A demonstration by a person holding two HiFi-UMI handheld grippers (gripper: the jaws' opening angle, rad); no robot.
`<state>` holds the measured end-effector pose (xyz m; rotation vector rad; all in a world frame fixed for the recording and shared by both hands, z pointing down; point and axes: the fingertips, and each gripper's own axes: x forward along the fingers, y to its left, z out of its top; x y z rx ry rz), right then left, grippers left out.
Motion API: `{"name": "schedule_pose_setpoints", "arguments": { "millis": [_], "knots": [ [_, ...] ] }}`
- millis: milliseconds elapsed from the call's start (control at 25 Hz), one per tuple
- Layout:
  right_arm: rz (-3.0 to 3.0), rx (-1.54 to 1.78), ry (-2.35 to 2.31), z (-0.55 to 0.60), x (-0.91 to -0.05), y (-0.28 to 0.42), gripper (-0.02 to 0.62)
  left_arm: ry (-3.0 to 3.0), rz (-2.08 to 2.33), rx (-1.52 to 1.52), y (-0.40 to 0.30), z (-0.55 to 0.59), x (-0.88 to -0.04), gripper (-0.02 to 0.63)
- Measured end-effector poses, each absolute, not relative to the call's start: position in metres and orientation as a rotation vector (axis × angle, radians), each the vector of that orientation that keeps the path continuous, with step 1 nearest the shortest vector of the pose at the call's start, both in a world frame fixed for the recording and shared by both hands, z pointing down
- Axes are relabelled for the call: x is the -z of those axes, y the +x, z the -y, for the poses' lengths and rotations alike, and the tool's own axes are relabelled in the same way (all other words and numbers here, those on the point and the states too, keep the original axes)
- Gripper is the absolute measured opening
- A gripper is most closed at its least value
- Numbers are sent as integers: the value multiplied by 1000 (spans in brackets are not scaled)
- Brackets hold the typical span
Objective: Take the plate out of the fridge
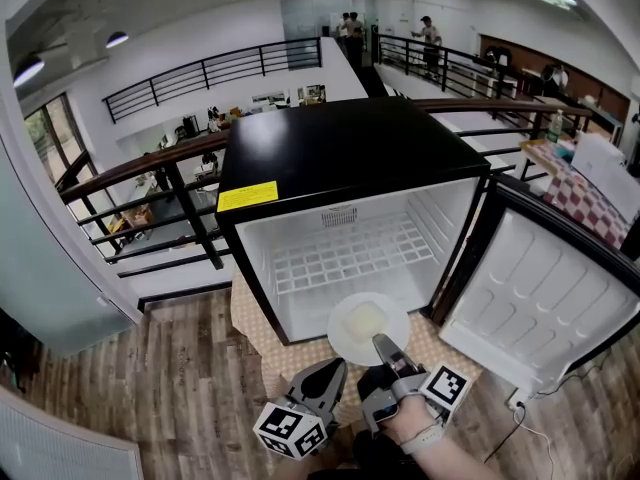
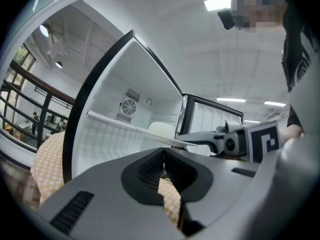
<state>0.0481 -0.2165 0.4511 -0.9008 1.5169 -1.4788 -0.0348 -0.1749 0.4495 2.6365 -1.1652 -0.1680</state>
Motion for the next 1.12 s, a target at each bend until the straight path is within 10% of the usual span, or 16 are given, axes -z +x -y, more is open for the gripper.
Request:
{"name": "schedule_pose_setpoints", "arguments": {
  "millis": [1120],
  "knots": [
    [-1524, 1481, -967, 151, -479, 48, 46, 2633, 1125, 154, -40, 113, -464, 9]
  ]
}}
